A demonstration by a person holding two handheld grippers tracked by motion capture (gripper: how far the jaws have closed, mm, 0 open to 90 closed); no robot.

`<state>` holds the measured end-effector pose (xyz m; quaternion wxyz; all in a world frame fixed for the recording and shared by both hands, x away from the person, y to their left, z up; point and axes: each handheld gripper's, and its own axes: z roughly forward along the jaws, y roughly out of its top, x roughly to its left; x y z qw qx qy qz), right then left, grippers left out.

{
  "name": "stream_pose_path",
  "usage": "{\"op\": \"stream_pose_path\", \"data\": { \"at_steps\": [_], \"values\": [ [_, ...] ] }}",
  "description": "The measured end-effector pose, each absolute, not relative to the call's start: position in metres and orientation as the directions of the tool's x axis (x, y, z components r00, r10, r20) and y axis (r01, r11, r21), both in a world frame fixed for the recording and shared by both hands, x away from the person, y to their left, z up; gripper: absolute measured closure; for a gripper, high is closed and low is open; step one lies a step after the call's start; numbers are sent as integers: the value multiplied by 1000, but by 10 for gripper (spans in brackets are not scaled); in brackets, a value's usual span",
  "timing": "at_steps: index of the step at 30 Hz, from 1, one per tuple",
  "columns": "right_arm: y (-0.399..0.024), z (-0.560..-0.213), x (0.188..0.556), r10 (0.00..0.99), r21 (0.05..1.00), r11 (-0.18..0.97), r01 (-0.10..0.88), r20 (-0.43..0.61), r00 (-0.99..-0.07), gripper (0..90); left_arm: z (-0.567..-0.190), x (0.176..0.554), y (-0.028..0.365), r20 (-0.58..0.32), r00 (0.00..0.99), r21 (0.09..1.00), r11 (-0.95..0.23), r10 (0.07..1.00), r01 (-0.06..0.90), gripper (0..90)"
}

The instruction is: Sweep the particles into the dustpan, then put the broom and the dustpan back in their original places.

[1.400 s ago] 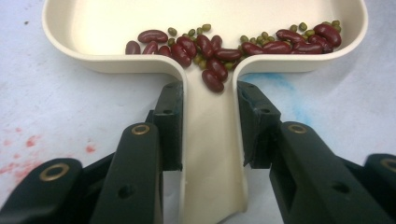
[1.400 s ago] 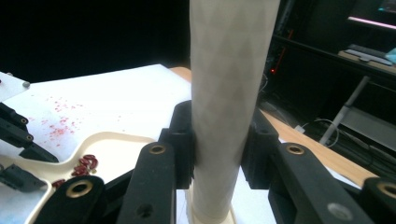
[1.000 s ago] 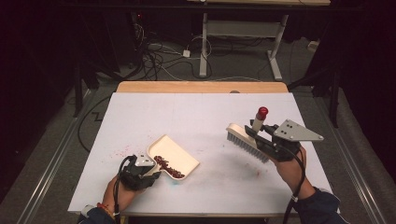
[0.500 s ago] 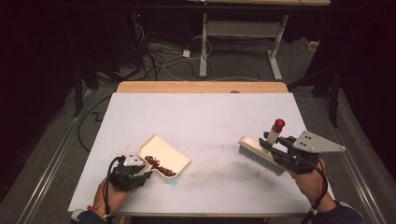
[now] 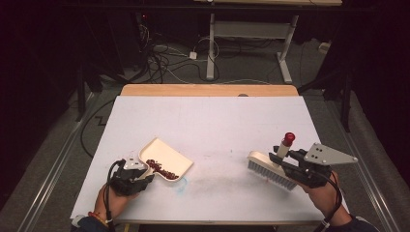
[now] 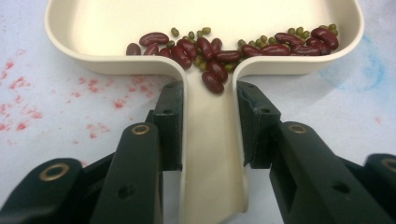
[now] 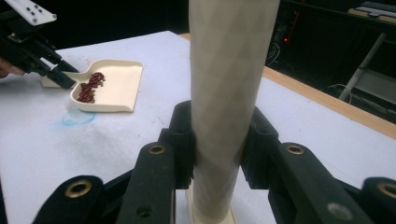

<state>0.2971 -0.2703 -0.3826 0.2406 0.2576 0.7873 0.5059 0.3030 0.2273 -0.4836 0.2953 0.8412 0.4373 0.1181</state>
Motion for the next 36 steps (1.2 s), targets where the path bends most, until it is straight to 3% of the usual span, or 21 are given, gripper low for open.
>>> {"op": "stream_pose_path", "data": {
  "at_steps": [36],
  "values": [
    [-277,-378,290,535,876,444,188,-91,-840,702,-482,327,212,-24,471,608,-361,882,707,635]
  ]
}}
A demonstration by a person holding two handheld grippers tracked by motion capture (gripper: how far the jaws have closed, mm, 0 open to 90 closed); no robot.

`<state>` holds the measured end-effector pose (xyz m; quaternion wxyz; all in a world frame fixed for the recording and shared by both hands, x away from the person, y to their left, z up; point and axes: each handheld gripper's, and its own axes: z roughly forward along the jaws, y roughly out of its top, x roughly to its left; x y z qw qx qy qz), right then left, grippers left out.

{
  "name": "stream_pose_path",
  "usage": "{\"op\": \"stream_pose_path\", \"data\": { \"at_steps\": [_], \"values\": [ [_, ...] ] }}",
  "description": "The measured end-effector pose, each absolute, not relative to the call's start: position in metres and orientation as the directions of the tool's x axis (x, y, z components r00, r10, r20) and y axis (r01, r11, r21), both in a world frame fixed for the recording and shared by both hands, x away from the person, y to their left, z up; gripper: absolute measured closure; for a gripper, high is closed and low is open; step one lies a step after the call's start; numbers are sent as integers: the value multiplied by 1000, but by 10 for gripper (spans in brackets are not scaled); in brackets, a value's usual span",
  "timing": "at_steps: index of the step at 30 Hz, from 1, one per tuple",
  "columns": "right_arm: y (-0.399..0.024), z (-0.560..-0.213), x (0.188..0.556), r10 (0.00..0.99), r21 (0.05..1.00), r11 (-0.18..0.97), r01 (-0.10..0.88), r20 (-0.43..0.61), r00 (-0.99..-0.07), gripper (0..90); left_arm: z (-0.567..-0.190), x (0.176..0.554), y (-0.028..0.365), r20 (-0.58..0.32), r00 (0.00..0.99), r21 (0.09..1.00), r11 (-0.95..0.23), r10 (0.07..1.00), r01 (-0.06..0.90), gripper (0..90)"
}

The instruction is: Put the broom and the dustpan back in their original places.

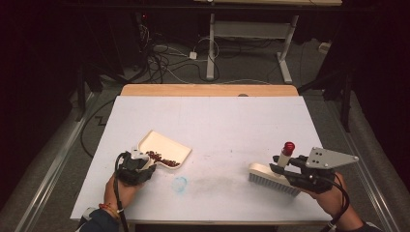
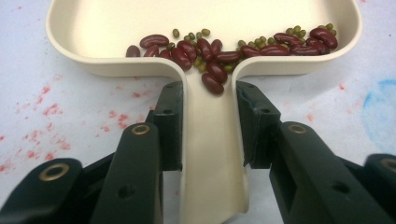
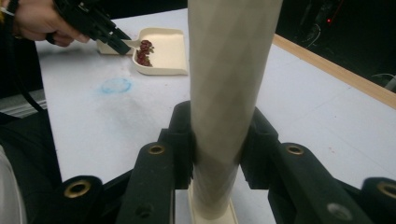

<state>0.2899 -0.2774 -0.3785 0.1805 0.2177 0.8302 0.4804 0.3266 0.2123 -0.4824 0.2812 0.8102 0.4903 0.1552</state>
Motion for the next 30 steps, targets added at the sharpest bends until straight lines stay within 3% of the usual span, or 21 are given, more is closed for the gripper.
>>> {"op": "stream_pose_path", "data": {
  "at_steps": [15,22,30],
  "values": [
    [-280,-374,306,517,852,476,217,-71,-853,700,-484,350,203,-16,385,627,-291,923,723,634],
    [-288,-379,353,551,845,461,272,-32,-834,689,-489,361,189,-35,331,634,-235,943,736,609],
    [-287,-382,394,642,820,458,343,-39,-766,619,-489,349,181,-43,392,627,-280,919,727,544]
  ]
}}
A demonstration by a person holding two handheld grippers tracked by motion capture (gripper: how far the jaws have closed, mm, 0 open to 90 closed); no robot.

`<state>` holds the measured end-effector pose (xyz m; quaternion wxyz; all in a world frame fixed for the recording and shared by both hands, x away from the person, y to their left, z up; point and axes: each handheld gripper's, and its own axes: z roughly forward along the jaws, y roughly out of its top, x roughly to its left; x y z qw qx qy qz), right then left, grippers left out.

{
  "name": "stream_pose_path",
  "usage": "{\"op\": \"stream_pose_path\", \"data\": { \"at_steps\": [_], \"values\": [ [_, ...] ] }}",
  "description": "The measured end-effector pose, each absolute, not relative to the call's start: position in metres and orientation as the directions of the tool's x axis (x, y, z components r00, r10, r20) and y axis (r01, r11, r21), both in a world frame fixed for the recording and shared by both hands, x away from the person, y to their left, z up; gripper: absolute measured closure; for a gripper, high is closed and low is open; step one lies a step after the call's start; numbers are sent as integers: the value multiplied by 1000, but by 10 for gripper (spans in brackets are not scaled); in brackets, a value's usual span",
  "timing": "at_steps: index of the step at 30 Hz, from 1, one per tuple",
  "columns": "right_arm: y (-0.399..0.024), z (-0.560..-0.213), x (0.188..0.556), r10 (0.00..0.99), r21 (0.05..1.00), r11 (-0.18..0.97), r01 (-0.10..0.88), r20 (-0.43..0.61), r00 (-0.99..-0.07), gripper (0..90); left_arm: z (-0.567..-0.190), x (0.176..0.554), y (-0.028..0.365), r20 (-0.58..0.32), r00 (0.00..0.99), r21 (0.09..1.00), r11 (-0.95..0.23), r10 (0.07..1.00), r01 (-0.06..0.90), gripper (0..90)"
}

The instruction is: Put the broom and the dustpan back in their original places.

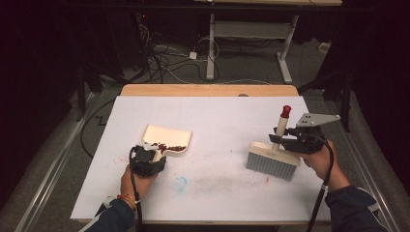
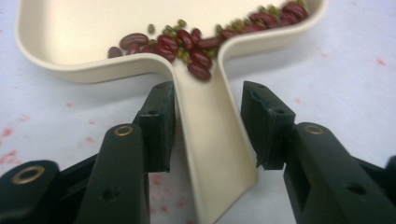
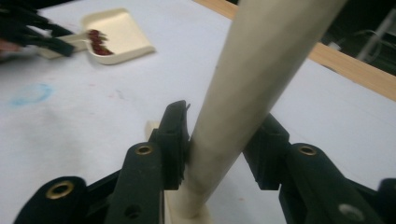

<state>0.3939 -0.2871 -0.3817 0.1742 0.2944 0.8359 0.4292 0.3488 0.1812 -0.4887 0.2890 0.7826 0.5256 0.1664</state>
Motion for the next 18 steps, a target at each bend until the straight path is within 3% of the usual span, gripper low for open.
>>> {"op": "stream_pose_path", "data": {
  "at_steps": [18],
  "values": [
    [-267,-420,462,805,762,414,498,-51,-591,550,-485,322,190,-100,530,673,-335,842,659,511]
  ]
}}
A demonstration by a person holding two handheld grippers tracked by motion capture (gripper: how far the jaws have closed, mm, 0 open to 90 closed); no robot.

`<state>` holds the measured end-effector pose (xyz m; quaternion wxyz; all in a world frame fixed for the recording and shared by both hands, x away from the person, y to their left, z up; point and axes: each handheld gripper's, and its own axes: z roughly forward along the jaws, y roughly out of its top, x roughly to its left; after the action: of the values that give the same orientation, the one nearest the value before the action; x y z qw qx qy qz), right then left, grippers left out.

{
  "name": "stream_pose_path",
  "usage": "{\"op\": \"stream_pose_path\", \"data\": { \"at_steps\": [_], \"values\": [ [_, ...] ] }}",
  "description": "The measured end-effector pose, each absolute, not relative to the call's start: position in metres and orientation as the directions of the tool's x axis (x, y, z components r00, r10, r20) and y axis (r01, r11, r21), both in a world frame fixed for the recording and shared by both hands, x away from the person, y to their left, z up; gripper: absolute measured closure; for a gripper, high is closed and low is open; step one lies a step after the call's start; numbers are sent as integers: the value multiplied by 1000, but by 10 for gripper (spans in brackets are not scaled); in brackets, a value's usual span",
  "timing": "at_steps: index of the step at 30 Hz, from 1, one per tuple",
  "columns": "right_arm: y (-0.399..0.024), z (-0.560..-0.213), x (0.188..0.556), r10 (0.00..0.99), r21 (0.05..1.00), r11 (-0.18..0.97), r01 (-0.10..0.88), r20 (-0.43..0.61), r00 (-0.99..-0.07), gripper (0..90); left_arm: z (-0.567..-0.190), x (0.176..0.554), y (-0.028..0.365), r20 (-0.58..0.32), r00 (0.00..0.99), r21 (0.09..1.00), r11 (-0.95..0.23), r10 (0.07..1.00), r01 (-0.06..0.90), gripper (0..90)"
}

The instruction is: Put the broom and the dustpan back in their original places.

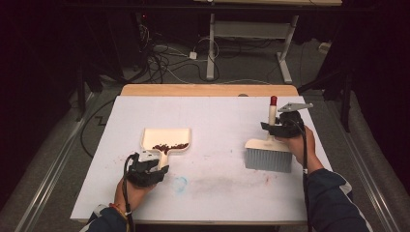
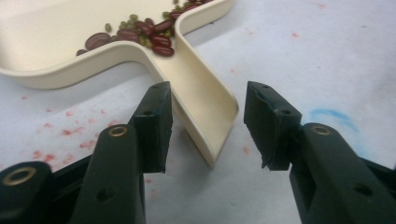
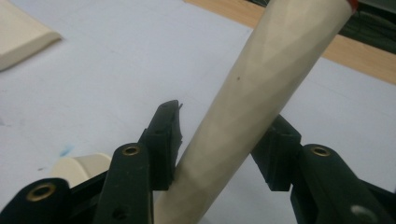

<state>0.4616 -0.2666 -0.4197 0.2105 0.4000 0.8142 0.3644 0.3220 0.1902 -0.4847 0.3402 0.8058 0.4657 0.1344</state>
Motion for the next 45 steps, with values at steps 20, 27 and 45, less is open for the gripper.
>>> {"op": "stream_pose_path", "data": {
  "at_steps": [20,27,45],
  "values": [
    [-242,-429,483,845,784,421,456,-157,-511,462,-474,303,214,-6,674,778,-420,738,467,379],
    [-240,-431,480,853,800,390,456,-128,-505,421,-476,298,213,73,679,773,-472,730,424,258],
    [-242,-420,462,862,863,304,403,-69,-502,192,-480,294,210,110,673,763,-496,732,415,186]
  ]
}}
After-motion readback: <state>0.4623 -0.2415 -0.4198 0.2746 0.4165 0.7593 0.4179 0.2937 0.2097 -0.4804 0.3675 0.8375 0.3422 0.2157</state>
